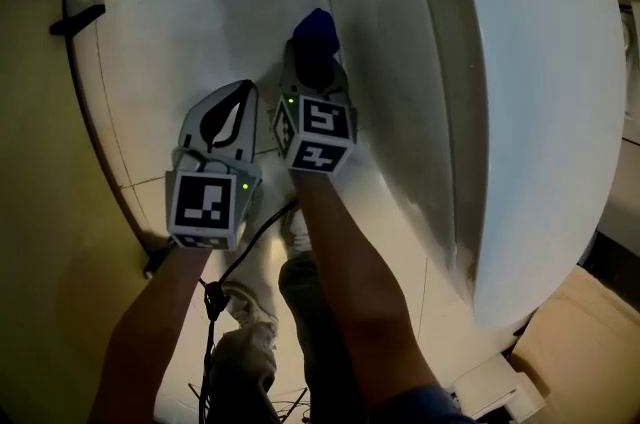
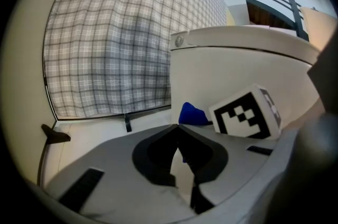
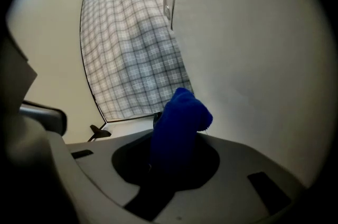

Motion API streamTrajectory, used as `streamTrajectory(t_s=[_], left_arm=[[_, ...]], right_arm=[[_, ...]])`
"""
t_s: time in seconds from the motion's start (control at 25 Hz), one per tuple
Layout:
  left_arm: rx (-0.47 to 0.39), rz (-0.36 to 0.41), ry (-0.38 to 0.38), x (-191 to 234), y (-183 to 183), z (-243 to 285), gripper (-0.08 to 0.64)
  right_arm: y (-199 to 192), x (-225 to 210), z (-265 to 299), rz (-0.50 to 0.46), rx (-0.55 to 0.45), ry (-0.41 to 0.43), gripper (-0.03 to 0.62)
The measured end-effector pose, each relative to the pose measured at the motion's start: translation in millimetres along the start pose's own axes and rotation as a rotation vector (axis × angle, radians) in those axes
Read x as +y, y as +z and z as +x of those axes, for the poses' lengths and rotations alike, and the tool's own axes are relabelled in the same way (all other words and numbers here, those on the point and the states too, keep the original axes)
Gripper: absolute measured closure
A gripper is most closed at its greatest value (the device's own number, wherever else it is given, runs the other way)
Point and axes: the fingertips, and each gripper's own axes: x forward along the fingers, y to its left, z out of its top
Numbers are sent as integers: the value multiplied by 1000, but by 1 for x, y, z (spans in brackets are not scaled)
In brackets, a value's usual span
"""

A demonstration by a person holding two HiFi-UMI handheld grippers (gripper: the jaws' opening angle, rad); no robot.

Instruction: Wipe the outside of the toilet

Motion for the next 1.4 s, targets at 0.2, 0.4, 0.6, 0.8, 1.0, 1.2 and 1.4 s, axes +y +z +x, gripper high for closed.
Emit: streamTrajectory(t_s=[0.2,0.4,0.6,0.8,1.0,1.2,1.4], left_arm=[[-19,-7,63,43,2,37,544],[-17,25,71,58,-13,55,543],[14,32,45,39,-20,63,543],[27,45,-38,-11,-28,54,543],[60,35,-85,-60,-43,29,543],[72,75,-136,-91,-55,-5,543],[49,116,-150,-101,-32,-47,543]], right_arm=[[6,-12,93,1,14,22,520],[-4,-32,126,-2,35,1,520],[-24,-39,87,-2,39,-9,520],[-61,-51,0,41,76,-79,520],[-96,-64,-85,70,97,-153,520],[-111,-63,-145,81,93,-208,520],[-83,-37,-180,74,37,-188,520]])
